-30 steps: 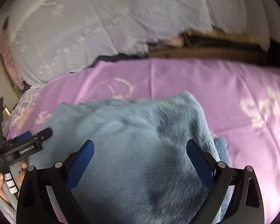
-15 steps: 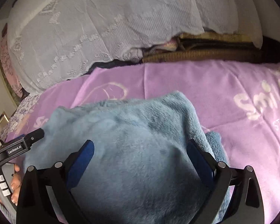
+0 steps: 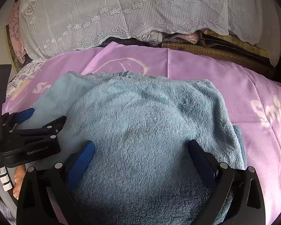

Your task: Fold small clothes

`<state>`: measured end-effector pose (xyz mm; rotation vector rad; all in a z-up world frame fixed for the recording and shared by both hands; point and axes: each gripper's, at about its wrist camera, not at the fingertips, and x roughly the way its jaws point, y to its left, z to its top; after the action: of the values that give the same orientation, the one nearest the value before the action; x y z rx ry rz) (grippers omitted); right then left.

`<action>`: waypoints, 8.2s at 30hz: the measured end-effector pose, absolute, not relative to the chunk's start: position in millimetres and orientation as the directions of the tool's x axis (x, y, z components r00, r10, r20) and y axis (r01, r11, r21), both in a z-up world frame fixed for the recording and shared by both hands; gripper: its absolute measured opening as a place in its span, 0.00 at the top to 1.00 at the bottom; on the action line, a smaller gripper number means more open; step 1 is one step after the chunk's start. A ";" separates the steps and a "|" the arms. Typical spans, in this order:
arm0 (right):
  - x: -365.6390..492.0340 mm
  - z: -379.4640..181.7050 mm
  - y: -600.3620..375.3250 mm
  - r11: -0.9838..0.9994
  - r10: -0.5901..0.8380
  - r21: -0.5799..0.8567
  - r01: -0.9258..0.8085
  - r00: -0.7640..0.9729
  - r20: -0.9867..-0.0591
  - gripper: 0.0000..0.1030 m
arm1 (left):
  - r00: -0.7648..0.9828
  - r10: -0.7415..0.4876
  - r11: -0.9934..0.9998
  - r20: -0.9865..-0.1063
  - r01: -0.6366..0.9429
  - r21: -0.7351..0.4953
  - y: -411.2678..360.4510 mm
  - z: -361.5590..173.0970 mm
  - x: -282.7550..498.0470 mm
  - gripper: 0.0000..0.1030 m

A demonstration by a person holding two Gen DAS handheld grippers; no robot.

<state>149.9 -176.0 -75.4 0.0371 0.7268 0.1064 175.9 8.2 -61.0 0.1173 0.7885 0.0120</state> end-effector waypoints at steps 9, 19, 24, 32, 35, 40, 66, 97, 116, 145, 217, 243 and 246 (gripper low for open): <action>148.4 -75.0 -175.0 0.994 0.111 0.073 -0.083 0.743 -0.660 0.03 | 0.705 0.055 0.993 -0.707 0.032 0.110 8.3 -61.3 176.1 0.04; 157.3 -39.0 -194.5 0.993 0.032 0.115 0.042 0.819 -0.572 0.03 | 0.743 0.053 0.996 -0.667 0.012 0.093 18.4 -29.9 203.2 0.04; 210.9 -85.3 -226.8 0.960 0.098 0.250 0.124 0.688 -0.719 0.03 | 0.576 -0.040 0.995 -0.817 -0.048 -0.083 50.7 -77.9 252.4 0.04; 198.6 -78.9 -231.1 0.945 0.137 0.313 0.098 0.751 -0.646 0.03 | 0.613 -0.035 0.993 -0.789 -0.064 -0.095 52.4 -72.9 244.3 0.04; 197.4 -79.6 -236.3 0.936 0.154 0.341 0.090 0.765 -0.625 0.03 | 0.619 -0.043 0.990 -0.784 -0.078 -0.115 57.8 -66.2 236.7 0.04; 191.1 -80.0 -239.0 0.924 0.170 0.373 0.086 0.781 -0.601 0.03 | 0.668 -0.021 0.997 -0.744 -0.045 -0.068 46.1 -48.9 204.0 0.05; 45.4 -91.3 -266.2 0.950 0.162 0.303 0.070 0.721 -0.674 0.03 | 0.669 -0.007 0.995 -0.744 0.080 0.062 53.8 -55.2 94.4 0.04; 54.9 -42.4 -218.9 0.977 0.145 0.210 -0.035 0.831 -0.537 0.03 | 0.550 -0.395 0.873 -0.736 -0.025 -0.487 72.4 -68.7 150.3 0.22; 169.3 -49.7 -162.0 0.998 0.001 -0.045 -0.041 0.748 -0.664 0.03 | 0.588 -0.316 0.917 -0.745 -0.013 -0.399 64.3 -70.4 168.0 0.08; 169.6 -75.2 -157.4 0.994 -0.047 -0.104 -0.037 0.711 -0.702 0.03 | 0.609 -0.272 0.934 -0.745 -0.021 -0.357 64.5 -70.7 177.2 0.19; 64.8 -75.5 -262.2 0.982 0.117 0.190 0.018 0.731 -0.673 0.03 | 0.778 -0.102 0.993 -0.620 0.121 -0.012 -22.8 8.3 115.7 0.72; 55.1 -99.9 -303.9 0.934 0.194 0.348 0.087 0.695 -0.693 0.03 | 0.819 -0.104 0.963 -0.564 0.225 0.149 -118.2 29.7 90.1 0.72; 55.1 -97.2 -316.2 0.899 0.246 0.427 0.095 0.697 -0.673 0.03 | 0.822 -0.113 0.956 -0.558 0.243 0.165 -131.1 30.6 85.7 0.72</action>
<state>55.1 -316.2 -97.2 0.4567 0.8016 0.0876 85.7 -131.1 30.6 0.2343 0.5763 -0.1915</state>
